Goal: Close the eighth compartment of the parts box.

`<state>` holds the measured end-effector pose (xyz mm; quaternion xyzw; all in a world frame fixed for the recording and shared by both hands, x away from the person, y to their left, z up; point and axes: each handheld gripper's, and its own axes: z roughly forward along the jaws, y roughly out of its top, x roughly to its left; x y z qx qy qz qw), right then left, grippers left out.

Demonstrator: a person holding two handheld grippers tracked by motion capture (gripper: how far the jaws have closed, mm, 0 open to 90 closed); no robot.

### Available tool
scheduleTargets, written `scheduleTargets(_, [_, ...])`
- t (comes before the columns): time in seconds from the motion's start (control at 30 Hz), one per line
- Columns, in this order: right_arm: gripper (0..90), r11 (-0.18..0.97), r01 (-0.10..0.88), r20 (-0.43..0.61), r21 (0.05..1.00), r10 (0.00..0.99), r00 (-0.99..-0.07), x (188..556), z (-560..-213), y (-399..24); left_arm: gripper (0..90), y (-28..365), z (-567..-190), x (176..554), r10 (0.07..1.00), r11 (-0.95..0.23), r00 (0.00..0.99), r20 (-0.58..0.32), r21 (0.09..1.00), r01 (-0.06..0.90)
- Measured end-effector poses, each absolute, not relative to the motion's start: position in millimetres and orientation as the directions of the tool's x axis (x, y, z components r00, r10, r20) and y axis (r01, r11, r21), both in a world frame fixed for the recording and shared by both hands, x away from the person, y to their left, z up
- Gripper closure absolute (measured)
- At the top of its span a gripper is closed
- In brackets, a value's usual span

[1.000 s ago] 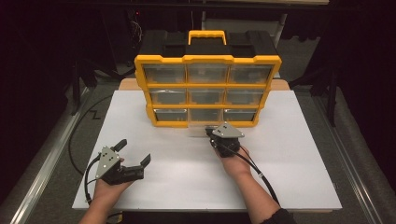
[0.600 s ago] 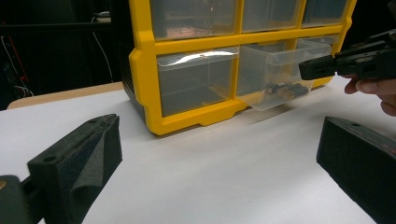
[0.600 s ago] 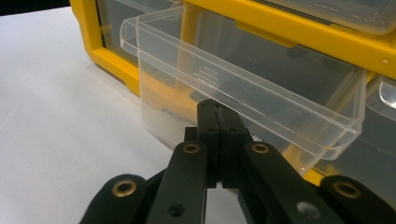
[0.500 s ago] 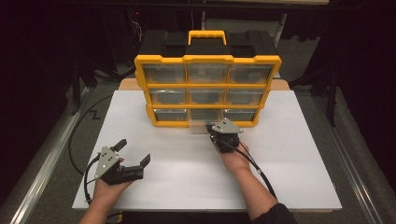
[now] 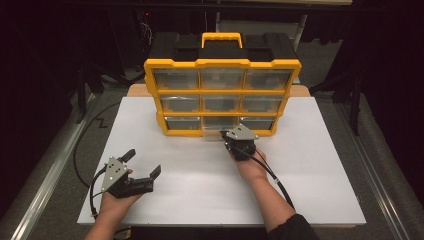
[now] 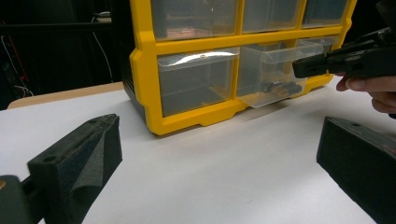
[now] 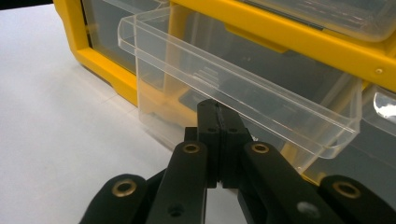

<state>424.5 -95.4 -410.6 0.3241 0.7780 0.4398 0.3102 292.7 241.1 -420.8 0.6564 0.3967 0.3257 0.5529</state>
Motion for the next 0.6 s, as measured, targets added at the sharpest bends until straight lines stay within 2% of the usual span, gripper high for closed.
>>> scheduleTargets(0.6, [90.0, 0.426, 0.231, -0.228, 0.875, 0.783, -0.579, 439, -410, -89, 1.1, 242, -421, 292, 0.88, -0.068, 0.475, -0.017, 0.985, 0.161])
